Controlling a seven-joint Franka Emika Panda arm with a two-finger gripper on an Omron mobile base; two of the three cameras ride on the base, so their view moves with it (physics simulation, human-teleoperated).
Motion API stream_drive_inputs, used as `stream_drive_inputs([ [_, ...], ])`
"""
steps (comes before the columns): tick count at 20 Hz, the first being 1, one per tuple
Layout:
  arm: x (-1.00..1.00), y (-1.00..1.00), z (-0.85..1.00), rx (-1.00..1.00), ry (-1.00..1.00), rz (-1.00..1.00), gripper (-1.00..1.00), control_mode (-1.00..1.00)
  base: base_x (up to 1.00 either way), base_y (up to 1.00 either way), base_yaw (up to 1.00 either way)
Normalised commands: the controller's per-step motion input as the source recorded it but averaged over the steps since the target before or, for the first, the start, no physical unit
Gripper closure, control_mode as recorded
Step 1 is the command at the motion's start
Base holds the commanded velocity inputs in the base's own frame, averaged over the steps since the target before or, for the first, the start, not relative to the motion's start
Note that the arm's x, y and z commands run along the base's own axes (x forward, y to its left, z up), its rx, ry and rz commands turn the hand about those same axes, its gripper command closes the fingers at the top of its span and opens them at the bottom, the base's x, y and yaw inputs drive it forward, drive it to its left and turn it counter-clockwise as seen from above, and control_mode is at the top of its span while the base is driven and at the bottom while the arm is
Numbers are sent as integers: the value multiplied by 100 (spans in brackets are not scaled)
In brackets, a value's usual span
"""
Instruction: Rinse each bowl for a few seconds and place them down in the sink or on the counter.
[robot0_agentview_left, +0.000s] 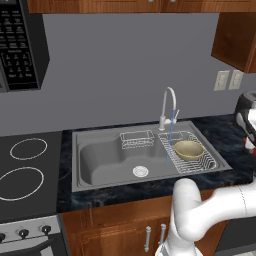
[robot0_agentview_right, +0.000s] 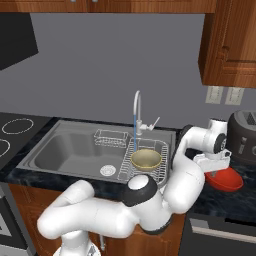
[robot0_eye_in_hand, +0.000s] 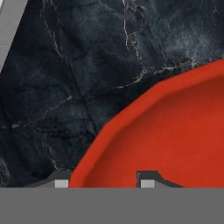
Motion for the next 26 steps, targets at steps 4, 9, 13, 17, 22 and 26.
stream_drive_inputs([
  [4,-33,3,9,1,-12,6,100,-100,0,0,0],
  [9,-39,12,18,-1,-17,13,100,-100,0,0,0],
  [13,-37,21,19,-2,-18,15,100,-100,0,0,0],
  [17,-30,26,25,-4,-15,16,100,-100,0,0,0],
  [22,-32,26,25,-3,-15,16,100,-100,0,0,0],
  [26,-20,23,28,0,-10,17,100,-100,0,0,0],
])
